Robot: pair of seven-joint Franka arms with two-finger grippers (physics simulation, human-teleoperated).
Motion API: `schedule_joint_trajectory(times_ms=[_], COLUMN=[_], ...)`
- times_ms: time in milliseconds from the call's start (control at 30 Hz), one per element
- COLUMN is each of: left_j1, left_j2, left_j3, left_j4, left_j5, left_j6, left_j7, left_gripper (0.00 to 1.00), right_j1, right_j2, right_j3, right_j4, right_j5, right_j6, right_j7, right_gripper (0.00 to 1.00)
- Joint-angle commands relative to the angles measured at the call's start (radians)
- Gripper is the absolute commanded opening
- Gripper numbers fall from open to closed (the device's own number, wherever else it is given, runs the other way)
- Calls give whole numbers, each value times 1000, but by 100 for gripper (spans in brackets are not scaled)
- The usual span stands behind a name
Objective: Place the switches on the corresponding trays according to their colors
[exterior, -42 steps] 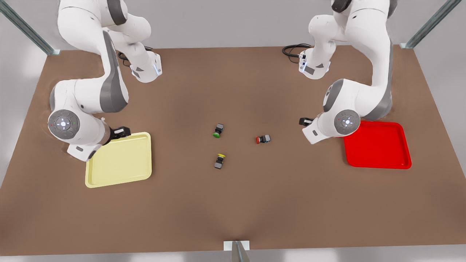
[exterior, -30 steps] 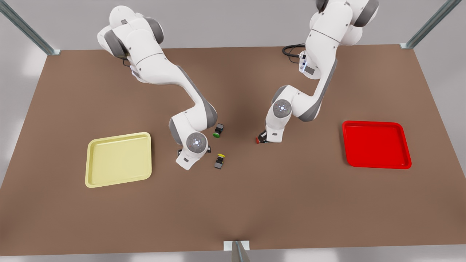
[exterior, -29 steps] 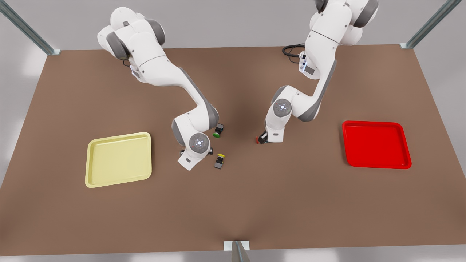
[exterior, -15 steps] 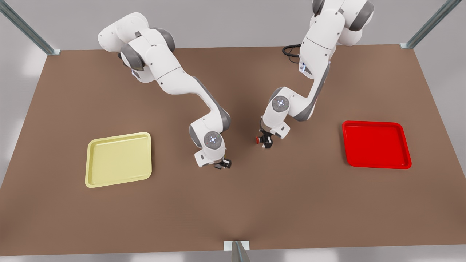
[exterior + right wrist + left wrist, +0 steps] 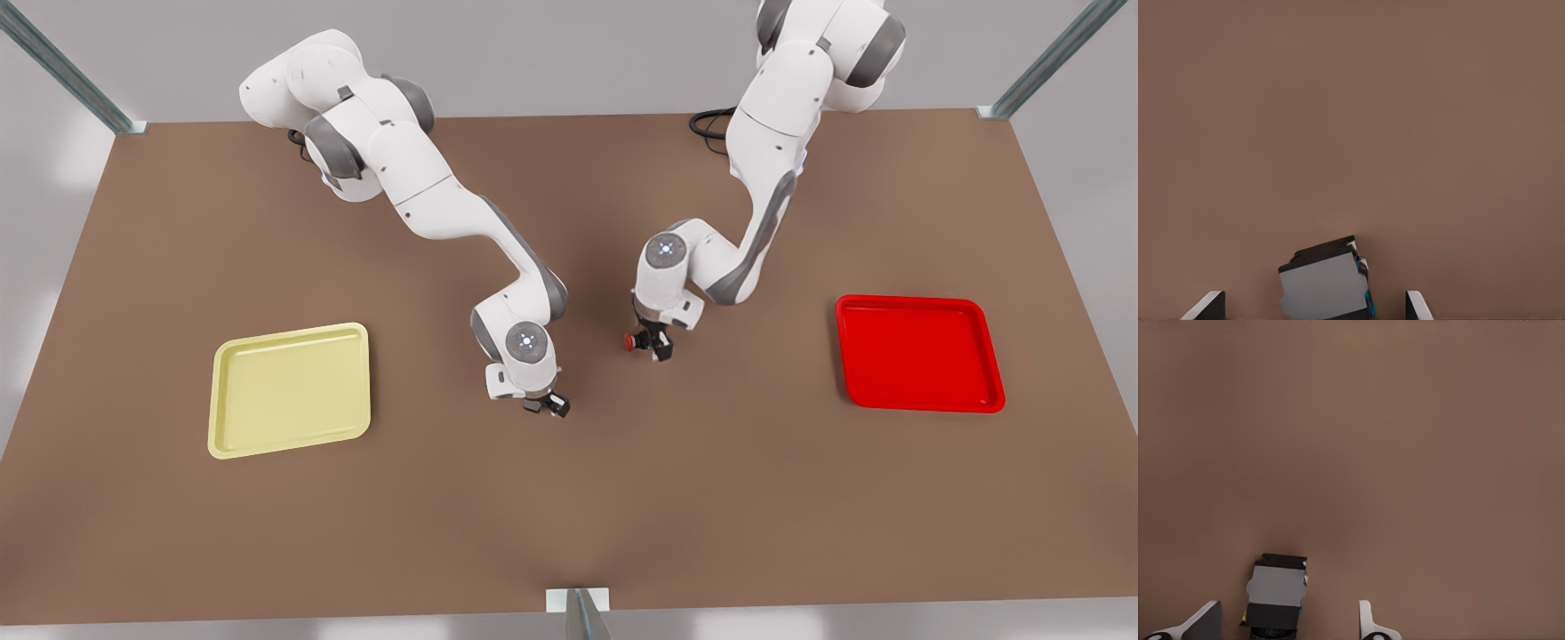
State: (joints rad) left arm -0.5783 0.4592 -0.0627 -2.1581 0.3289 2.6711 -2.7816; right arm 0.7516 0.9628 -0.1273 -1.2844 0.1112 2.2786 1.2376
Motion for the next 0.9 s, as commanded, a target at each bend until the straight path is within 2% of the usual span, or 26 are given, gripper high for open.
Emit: schedule_joint_trajectory(times_ms=[0,167,300,400,433,467,567,800,867], left_j1=[-2,-14,-6,-3,0,3,3,20,18], left_j2=[-2,-1,21,21,21,19,21,42,42], left_j3=[-2,-26,-28,-28,-28,-28,-28,-28,-28], left_j4=[-12,-23,1,1,0,1,1,17,17], left_j5=[73,67,67,67,67,65,67,68,68], left_j6=[-4,1,3,3,3,4,4,6,6], left_j7=[-220,-219,-216,-216,-216,-216,-211,-197,-196], left_gripper=[100,100,100,100,93,82,82,82,73], right_j1=[0,-1,-3,-5,-8,-8,-8,-12,-14], right_j2=[1,1,1,1,1,-1,-1,-4,-6], right_j3=[0,6,12,11,12,12,12,12,12], right_j4=[0,-3,-6,-6,-4,-4,-6,-6,-6], right_j5=[1,4,5,7,7,8,13,27,28], right_j6=[12,12,12,12,12,12,12,12,12], right_j7=[158,143,129,125,123,123,125,123,125], right_gripper=[100,100,80,70,67,65,65,49,48])
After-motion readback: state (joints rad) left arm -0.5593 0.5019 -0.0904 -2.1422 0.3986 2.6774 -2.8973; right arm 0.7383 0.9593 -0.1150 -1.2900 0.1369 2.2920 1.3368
